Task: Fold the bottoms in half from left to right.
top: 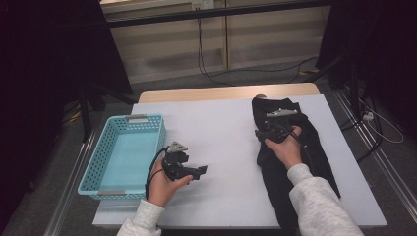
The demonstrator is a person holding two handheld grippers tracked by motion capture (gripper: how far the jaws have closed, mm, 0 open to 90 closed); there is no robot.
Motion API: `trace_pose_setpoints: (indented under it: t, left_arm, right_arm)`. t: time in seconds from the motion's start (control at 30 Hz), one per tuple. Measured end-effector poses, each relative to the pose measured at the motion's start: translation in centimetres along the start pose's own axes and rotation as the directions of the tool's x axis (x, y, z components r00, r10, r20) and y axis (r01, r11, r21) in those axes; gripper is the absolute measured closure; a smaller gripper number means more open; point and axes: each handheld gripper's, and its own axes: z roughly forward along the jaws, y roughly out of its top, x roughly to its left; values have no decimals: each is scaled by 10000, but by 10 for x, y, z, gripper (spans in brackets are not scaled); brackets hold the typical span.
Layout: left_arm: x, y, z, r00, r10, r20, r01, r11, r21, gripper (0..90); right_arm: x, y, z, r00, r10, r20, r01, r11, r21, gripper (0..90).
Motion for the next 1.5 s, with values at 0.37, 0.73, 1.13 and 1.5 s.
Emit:
trace_pose_setpoints:
  t: [0.37,0.73,1.13,1.5]
  left_arm:
    - [2,0,-1,10000,-79,-28,79,9999,-89,141]
    - [3,2,-3,10000,-27,-40,26,10000,-95,149]
    - [3,3,-6,9999,-93,-102,91,9998,-161,154]
    - [2,4,-9,9999,-83,-104,81,9999,-151,153]
  right_arm:
    - [5,-12,14,9986,-285,451,276,9994,215,415]
    - [-8,-12,11,9983,107,575,-114,9999,116,755]
    - [-16,-14,8,9999,17,135,-19,10000,97,885]
    - [5,-9,4,9973,-430,-598,431,9991,-6,887]
